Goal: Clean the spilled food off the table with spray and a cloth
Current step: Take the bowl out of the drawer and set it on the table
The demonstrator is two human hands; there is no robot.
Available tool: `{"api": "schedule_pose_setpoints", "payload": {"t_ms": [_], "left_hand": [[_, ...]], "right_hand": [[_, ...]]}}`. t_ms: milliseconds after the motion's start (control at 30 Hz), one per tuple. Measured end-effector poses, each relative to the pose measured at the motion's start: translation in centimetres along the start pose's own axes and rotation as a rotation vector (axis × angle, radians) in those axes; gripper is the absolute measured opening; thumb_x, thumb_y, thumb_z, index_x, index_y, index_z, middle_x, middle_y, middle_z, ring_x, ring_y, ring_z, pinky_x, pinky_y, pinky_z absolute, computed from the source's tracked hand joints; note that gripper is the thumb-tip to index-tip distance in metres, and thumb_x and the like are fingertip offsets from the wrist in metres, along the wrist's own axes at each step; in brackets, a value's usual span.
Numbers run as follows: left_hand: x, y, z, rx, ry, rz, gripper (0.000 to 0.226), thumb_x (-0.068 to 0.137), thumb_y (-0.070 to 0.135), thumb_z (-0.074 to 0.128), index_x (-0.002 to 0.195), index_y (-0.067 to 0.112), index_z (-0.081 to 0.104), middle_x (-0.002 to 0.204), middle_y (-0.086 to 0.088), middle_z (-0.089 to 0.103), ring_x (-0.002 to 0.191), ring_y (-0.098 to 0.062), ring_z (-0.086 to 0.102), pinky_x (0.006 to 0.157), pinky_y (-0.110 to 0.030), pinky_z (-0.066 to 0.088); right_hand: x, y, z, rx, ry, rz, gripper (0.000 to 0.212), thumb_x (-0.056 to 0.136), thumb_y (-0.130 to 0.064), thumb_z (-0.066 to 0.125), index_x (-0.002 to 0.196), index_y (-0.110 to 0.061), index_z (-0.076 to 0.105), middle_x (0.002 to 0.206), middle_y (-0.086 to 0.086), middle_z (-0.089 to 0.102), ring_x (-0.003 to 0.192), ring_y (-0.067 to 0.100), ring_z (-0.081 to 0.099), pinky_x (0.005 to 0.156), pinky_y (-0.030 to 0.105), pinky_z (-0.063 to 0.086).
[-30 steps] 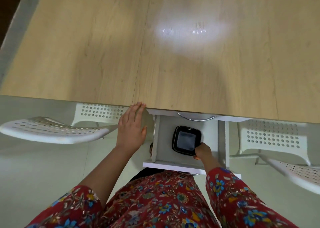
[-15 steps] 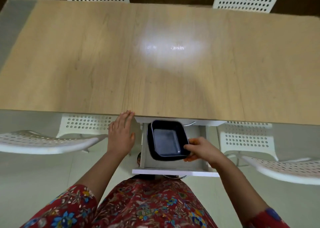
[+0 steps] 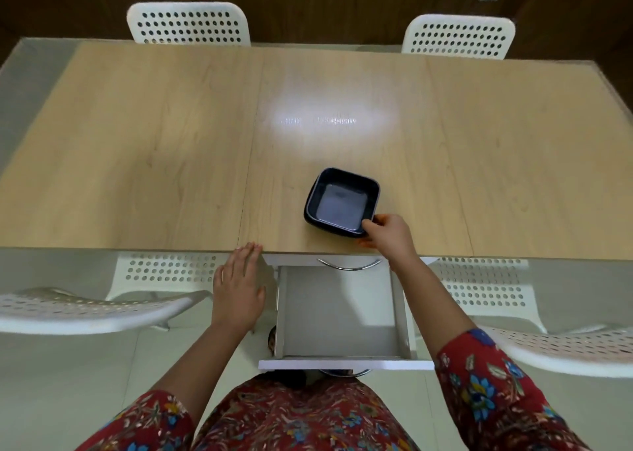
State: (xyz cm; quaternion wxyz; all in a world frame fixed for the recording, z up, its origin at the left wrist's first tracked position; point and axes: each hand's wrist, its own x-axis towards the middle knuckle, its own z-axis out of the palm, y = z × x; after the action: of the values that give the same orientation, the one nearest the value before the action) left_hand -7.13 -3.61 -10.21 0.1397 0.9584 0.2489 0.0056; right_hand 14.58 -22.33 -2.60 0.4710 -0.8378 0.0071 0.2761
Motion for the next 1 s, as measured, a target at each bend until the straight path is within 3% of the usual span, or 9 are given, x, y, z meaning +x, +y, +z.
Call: {"api": "schedule_pose_setpoints", "payload": {"t_ms": [133, 267, 333, 433, 567, 733, 800, 900, 1000], "left_hand": [[0.0, -0.3, 0.0, 0.01, -0.006, 0.01, 0.092, 0.066, 0.015, 0.081, 0.146, 0.016, 0.036, 0.149, -0.007, 0.039, 0.136, -0.026, 0.034, 0.103, -0.051, 0.038], [0.1, -0.4, 0.2, 0.009, -0.014, 0.013, 0.093, 0.068, 0.016, 0.08, 0.148, 0.017, 0.032, 0.151, -0.007, 0.036, 0.138, -0.028, 0.033, 0.103, -0.053, 0.037], [-0.1, -0.4, 0.2, 0.007, -0.009, 0.015, 0.092, 0.07, 0.017, 0.079, 0.149, 0.016, 0.03, 0.152, -0.008, 0.035, 0.139, -0.029, 0.032, 0.104, -0.054, 0.037], [-0.1, -0.2, 0.6, -0.001, -0.004, 0.001, 0.087, 0.077, 0.022, 0.075, 0.15, 0.016, 0.028, 0.154, -0.007, 0.032, 0.141, -0.028, 0.028, 0.108, -0.053, 0.034], [-0.2, -0.1, 0.9, 0.001, 0.022, 0.008, 0.077, 0.088, 0.036, 0.064, 0.151, 0.015, 0.026, 0.156, -0.007, 0.027, 0.144, -0.026, 0.022, 0.111, -0.05, 0.031], [-0.3, -0.2, 1.1, 0.011, 0.028, -0.011, 0.072, 0.093, 0.056, 0.032, 0.152, 0.016, 0.024, 0.158, -0.006, 0.025, 0.146, -0.024, 0.018, 0.112, -0.047, 0.026], [-0.3, -0.2, 1.2, 0.014, 0.024, -0.008, 0.073, 0.093, 0.057, 0.03, 0.152, 0.016, 0.022, 0.158, -0.005, 0.022, 0.147, -0.023, 0.015, 0.113, -0.048, 0.024], [-0.3, -0.3, 1.2, 0.015, 0.019, -0.008, 0.072, 0.093, 0.056, 0.031, 0.153, 0.017, 0.021, 0.159, -0.004, 0.022, 0.147, -0.023, 0.015, 0.113, -0.05, 0.025], [-0.2, -0.2, 1.2, 0.026, 0.005, -0.016, 0.072, 0.093, 0.055, 0.032, 0.152, 0.016, 0.022, 0.158, -0.005, 0.023, 0.146, -0.024, 0.016, 0.112, -0.052, 0.028]], "right_hand": [[0.2, 0.7, 0.4, 0.039, -0.007, 0.006, 0.018, 0.091, -0.014, 0.055, 0.08, -0.005, 0.065, 0.075, 0.006, 0.07, 0.067, 0.023, 0.072, 0.082, 0.047, 0.058], [-1.0, 1.2, 0.0, 0.062, 0.02, -0.036, 0.03, 0.097, -0.036, 0.054, 0.103, -0.009, 0.065, 0.085, 0.005, 0.07, 0.074, 0.022, 0.071, 0.078, 0.038, 0.059], [-3.2, 2.5, -0.2, 0.053, 0.068, -0.113, 0.028, 0.097, -0.04, 0.052, 0.101, -0.016, 0.065, 0.087, 0.001, 0.071, 0.073, 0.017, 0.069, 0.072, 0.031, 0.057], [-7.7, 7.6, 1.1, 0.01, -0.158, -0.126, 0.022, 0.099, -0.032, 0.05, 0.095, -0.018, 0.067, 0.084, -0.001, 0.072, 0.071, 0.008, 0.066, 0.071, 0.026, 0.052], [-11.3, 17.8, 3.5, -0.36, -0.45, -0.045, 0.032, 0.1, -0.038, 0.046, 0.093, -0.015, 0.067, 0.087, -0.002, 0.07, 0.083, 0.01, 0.064, 0.082, 0.033, 0.051], [-10.8, 25.4, 5.3, -0.849, -0.674, 0.038, 0.045, 0.101, -0.044, 0.034, 0.133, -0.02, 0.053, 0.137, 0.004, 0.054, 0.124, 0.021, 0.049, 0.102, 0.036, 0.041], [-10.4, 26.2, 5.9, -0.957, -0.667, 0.033, 0.047, 0.1, -0.045, 0.031, 0.138, -0.022, 0.047, 0.141, 0.005, 0.05, 0.128, 0.024, 0.046, 0.102, 0.038, 0.04], [-9.5, 26.4, 6.9, -1.013, -0.573, 0.103, 0.045, 0.1, -0.045, 0.028, 0.128, -0.023, 0.057, 0.13, 0.004, 0.06, 0.117, 0.024, 0.055, 0.095, 0.036, 0.044], [-8.6, 26.3, 7.5, -1.04, -0.608, 0.167, 0.049, 0.099, -0.05, 0.028, 0.127, -0.025, 0.058, 0.129, 0.002, 0.061, 0.118, 0.022, 0.055, 0.094, 0.034, 0.044]]}}
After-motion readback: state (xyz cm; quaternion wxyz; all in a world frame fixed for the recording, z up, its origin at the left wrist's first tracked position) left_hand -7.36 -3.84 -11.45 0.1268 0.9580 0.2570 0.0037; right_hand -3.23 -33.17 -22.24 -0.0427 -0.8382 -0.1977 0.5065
